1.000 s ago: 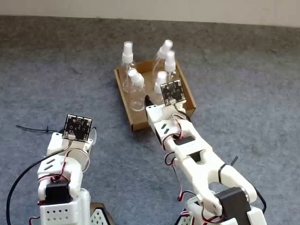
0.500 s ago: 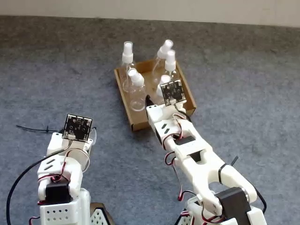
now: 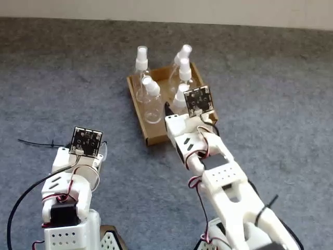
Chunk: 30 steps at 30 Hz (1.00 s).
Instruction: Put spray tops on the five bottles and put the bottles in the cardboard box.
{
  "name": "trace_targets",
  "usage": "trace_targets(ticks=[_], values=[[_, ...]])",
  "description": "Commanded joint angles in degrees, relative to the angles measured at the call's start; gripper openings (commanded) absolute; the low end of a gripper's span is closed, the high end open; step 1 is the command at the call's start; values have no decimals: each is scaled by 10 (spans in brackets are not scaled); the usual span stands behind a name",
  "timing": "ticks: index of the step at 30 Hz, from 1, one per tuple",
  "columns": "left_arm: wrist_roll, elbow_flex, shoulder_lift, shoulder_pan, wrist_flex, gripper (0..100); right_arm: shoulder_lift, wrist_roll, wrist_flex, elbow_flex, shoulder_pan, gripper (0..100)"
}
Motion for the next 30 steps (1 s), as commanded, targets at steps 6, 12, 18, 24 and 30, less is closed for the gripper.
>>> trace_targets(ticks=[6,12,18,24,30], values=[[-4,13,-7,9,-11,217,-139,8,74,107,7,228],[-2,13,-8,9,-11,217,-249,9,76,230,7,228],[-1,12,-10,7,-11,220,-349,9,77,327,7,228],[-1,15,-10,9,-11,220,-422,9,101,376,8,228],[-1,17,-10,10,-11,220,-495,9,262,378,29,228]])
